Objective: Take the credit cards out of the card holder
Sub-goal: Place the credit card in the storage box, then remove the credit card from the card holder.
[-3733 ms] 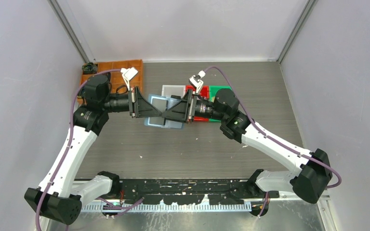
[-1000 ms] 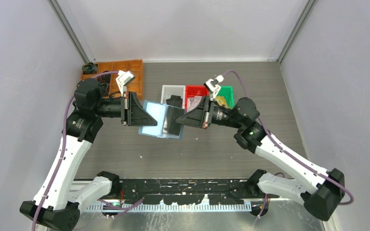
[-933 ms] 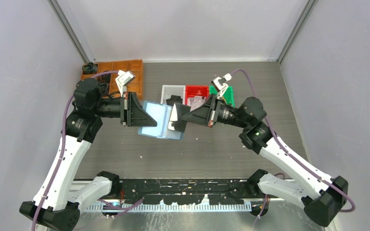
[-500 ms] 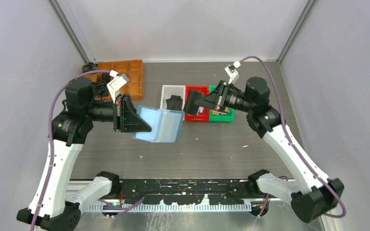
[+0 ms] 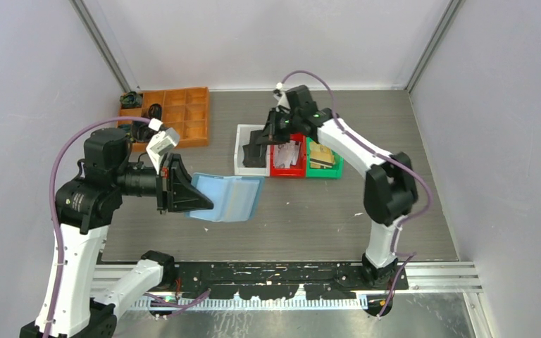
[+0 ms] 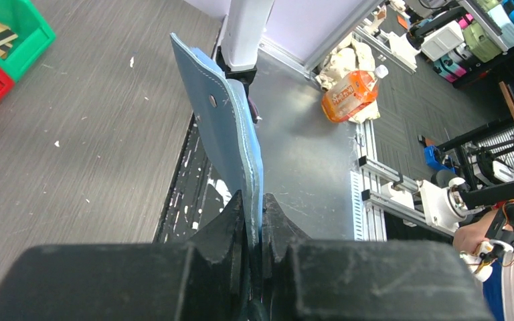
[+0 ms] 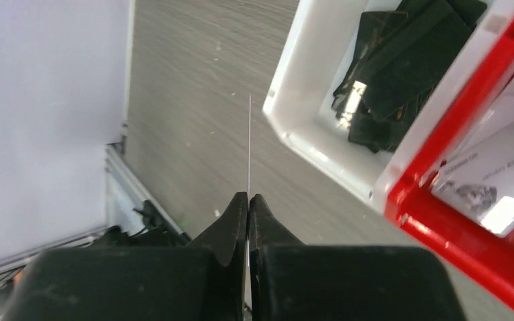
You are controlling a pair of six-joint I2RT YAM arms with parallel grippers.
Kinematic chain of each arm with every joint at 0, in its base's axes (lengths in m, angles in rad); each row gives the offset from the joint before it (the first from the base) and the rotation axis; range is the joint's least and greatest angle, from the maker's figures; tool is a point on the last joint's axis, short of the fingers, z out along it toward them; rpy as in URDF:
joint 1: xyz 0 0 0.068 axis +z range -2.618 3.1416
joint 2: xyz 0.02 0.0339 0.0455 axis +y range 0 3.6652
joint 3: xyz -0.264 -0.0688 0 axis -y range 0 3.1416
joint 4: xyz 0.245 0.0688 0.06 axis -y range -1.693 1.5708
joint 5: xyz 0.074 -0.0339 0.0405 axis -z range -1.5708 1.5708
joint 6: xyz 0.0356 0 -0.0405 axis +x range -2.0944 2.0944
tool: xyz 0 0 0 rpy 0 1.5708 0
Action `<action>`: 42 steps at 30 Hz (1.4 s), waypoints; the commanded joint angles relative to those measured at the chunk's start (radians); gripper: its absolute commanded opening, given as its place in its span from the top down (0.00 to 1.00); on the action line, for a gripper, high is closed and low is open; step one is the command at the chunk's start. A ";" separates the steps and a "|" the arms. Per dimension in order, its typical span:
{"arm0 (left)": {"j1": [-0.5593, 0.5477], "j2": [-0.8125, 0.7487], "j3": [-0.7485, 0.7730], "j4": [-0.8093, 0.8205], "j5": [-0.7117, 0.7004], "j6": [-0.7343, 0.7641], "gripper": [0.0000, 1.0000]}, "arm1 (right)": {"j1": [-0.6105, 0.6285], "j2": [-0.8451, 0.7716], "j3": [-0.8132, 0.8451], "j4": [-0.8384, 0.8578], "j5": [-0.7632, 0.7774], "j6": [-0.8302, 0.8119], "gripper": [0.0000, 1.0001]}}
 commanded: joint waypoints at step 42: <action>0.003 -0.041 -0.020 0.188 0.038 -0.104 1.00 | 0.062 -0.369 -0.068 0.158 -0.174 -0.102 0.29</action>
